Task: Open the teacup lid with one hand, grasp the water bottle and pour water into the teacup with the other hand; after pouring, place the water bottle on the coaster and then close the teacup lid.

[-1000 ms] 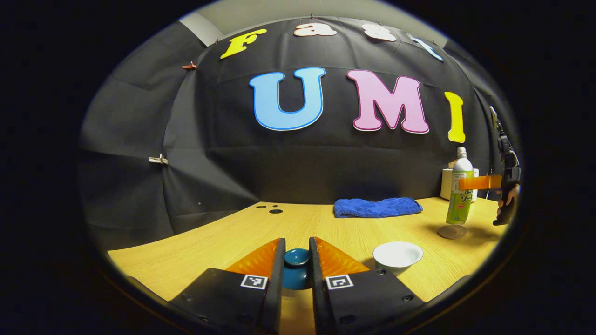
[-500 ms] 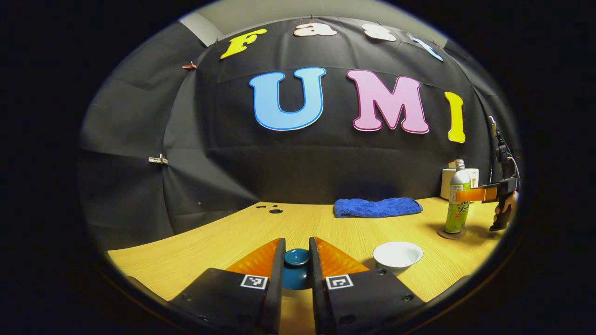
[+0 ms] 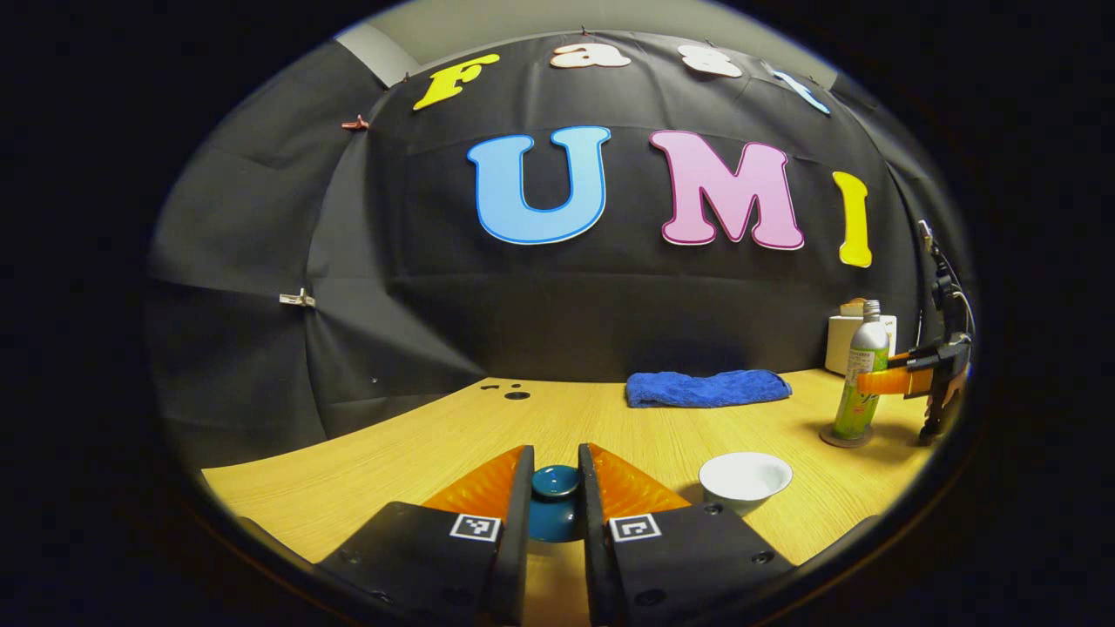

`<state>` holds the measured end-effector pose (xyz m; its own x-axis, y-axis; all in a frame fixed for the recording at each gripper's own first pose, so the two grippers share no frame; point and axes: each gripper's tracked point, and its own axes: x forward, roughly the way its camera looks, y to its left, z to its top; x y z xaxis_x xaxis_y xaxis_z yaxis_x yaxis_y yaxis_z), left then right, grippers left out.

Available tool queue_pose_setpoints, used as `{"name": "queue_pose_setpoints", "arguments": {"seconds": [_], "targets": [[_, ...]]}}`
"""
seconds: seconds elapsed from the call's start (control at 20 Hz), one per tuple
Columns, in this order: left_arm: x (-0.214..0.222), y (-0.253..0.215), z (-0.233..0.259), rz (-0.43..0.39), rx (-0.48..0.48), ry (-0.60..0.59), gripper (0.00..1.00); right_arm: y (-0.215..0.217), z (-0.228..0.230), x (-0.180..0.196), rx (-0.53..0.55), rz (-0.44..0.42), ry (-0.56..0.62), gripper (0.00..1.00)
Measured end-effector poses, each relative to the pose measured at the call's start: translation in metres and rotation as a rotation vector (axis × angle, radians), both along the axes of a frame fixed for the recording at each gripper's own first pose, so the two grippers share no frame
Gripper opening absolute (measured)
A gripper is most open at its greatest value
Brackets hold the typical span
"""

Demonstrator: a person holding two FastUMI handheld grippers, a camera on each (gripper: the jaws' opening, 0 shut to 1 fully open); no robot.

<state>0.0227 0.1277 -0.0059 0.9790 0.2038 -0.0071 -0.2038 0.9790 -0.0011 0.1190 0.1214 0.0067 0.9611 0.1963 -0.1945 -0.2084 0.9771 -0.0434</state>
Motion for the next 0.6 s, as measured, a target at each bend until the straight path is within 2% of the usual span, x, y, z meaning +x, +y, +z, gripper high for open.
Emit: {"name": "queue_pose_setpoints", "arguments": {"seconds": [0.2,0.4,0.45,0.5,0.6], "targets": [[0.000,0.000,0.000,0.000,0.000,0.000,0.31,-0.002,-0.013,-0.003,0.063,-0.014,0.039,0.94],[0.000,0.000,0.000,0.000,-0.001,0.000,0.31,-0.007,-0.004,-0.016,0.144,-0.026,0.013,0.96],[0.001,0.001,0.000,0.001,-0.001,0.000,0.31,-0.008,-0.001,-0.021,0.161,-0.024,-0.002,0.92],[0.000,0.000,0.000,0.001,-0.001,0.000,0.31,-0.008,0.003,-0.025,0.176,-0.020,-0.018,0.98],[0.000,0.000,0.000,0.001,-0.001,0.000,0.31,-0.007,0.008,-0.037,0.184,-0.004,-0.044,0.98]]}}
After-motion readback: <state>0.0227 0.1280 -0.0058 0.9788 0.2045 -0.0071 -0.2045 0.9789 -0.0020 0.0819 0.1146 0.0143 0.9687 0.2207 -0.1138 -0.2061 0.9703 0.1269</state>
